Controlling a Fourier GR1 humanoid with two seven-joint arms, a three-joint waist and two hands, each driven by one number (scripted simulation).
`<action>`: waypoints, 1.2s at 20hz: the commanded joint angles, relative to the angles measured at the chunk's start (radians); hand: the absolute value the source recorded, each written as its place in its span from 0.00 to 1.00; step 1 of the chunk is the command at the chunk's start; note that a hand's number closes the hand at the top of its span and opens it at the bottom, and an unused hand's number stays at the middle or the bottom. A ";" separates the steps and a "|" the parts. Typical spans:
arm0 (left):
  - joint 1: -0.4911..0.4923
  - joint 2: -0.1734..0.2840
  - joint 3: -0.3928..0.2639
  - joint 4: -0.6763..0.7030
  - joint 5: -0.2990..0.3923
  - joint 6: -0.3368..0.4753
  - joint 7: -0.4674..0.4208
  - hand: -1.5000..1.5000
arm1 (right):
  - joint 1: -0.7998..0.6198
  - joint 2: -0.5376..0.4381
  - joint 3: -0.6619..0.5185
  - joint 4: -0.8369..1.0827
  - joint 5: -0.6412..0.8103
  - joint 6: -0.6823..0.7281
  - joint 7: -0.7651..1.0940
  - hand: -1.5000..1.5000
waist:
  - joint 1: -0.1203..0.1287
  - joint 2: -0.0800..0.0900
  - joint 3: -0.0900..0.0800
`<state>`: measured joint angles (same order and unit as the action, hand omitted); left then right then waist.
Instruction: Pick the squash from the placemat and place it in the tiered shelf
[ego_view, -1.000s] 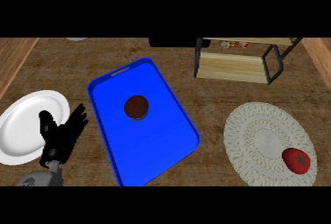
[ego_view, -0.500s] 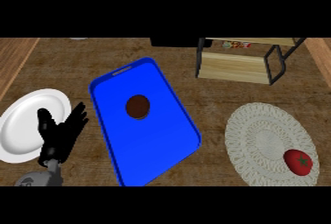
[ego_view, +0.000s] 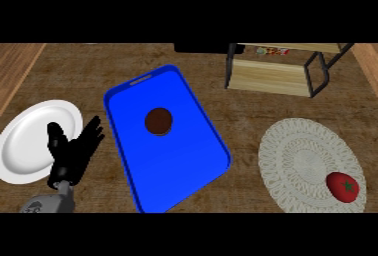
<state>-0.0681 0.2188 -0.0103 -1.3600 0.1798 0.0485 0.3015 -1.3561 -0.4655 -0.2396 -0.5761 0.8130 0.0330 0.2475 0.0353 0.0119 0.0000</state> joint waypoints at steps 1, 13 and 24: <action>-0.014 0.025 0.014 0.038 -0.010 -0.030 -0.028 0.50 | -0.002 -0.008 -0.024 0.111 0.000 -0.084 -0.104 1.00 | 0.004 0.004 0.000; 0.036 0.004 0.020 0.012 -0.015 -0.033 -0.059 0.50 | -0.095 -0.056 0.032 0.238 0.073 -0.050 -0.154 1.00 | 0.009 0.002 -0.001; -0.016 -0.008 0.029 0.059 -0.022 -0.026 -0.042 0.50 | -0.138 -0.028 -0.250 0.220 -0.206 -0.179 -0.104 0.00 | -0.006 -0.002 0.000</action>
<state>-0.0723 0.2025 0.0064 -1.3319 0.1630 0.0271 0.2756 -1.4575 -0.5011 -0.4250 -0.3470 0.6786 -0.1393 0.1312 0.0345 0.0122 0.0004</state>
